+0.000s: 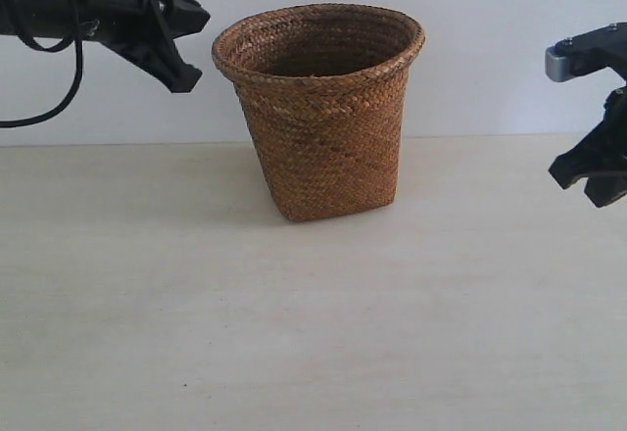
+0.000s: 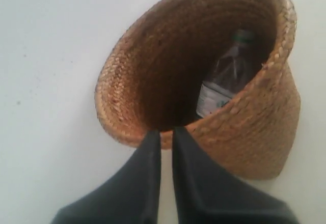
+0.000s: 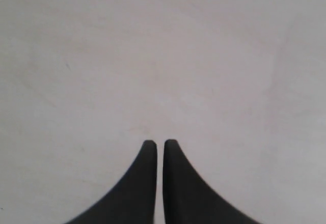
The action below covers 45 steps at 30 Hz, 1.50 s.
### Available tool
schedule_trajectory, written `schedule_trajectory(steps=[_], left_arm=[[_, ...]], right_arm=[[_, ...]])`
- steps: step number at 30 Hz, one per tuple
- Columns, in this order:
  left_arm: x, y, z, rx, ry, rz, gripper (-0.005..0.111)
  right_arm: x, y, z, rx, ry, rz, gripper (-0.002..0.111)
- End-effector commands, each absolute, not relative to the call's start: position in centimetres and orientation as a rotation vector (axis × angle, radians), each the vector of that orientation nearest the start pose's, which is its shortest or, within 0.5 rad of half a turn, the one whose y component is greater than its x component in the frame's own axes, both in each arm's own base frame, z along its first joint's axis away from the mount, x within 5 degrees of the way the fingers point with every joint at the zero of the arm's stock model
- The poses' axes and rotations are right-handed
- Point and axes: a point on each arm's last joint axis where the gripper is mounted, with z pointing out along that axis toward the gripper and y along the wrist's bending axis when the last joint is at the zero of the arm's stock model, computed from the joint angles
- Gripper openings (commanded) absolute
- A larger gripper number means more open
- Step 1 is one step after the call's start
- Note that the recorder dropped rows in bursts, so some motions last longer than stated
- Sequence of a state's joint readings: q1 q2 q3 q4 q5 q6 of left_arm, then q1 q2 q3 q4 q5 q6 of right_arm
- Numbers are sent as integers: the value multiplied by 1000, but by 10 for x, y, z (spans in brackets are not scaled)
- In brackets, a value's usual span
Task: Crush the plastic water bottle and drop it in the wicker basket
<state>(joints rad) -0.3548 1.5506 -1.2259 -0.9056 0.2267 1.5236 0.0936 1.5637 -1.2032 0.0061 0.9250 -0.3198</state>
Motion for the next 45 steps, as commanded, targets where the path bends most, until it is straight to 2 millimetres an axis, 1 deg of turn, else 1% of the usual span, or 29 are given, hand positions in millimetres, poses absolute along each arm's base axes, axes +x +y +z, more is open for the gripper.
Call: schedule_trajectory(steps=[1,3,4,7,8,11,13,15,17,20,23,24,27,30,34,38,39,40,41,42,45], left_arm=[[342,-121,329,1025,1667,148,5],[345,-112,328,1099,1640,251,5],[345,-108,329,1081,1654,244,5],[343,-105,330,959,1745,126,5],[340,-107,328,962,1777,80,5],[328,-114,316,1123,1860,-47,5],[317,-118,306,1293,1905,-136,5],[307,-118,300,1426,1937,-186,5],[303,-116,296,1442,2008,-216,5],[303,-107,292,1339,2178,-161,5],[302,-93,286,1233,2362,-41,5],[302,-86,285,1165,2444,16,5],[299,-69,282,1028,2598,104,5],[296,-58,284,923,2668,101,4],[284,-52,294,829,2658,108,4],[266,-49,309,725,2546,107,4],[260,-48,313,698,2509,105,4],[250,-46,319,668,2446,105,4],[244,-45,321,649,2425,102,4],[234,-43,322,618,2394,95,4],[220,-41,323,555,2352,74,4]], right_arm=[[310,21,274,-547,2777,-158,0],[308,21,273,-549,2796,-157,0],[308,21,273,-549,2800,-154,0],[308,21,273,-547,2793,-153,0],[309,21,273,-546,2787,-153,0],[310,21,274,-544,2775,-154,0],[311,21,274,-543,2765,-154,0],[311,21,274,-543,2762,-154,0],[311,21,274,-543,2766,-153,0],[309,21,274,-545,2780,-152,0],[307,20,273,-553,2806,-163,0],[307,20,273,-554,2814,-169,0],[304,18,277,-522,2814,-173,0],[299,17,285,-500,2791,-187,0],[287,16,305,-429,2735,-175,0],[275,20,324,-382,2670,-104,0],[271,21,328,-381,2651,-92,0],[265,21,337,-370,2617,-76,0],[261,21,341,-367,2599,-77,0],[251,20,346,-359,2538,-79,0],[235,19,345,-338,2426,-83,0]])
